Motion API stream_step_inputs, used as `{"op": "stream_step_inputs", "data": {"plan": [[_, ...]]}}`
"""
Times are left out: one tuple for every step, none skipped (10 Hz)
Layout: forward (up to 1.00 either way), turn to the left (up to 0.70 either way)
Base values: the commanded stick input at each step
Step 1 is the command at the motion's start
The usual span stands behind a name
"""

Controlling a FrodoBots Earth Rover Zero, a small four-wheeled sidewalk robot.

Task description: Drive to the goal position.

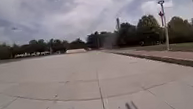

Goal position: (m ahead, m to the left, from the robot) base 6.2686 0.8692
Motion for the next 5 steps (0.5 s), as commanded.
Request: {"op": "stream_step_inputs", "data": {"plan": [[1.0,0.0],[1.0,0.0],[1.0,0.0],[1.0,0.0],[1.0,0.0]]}}
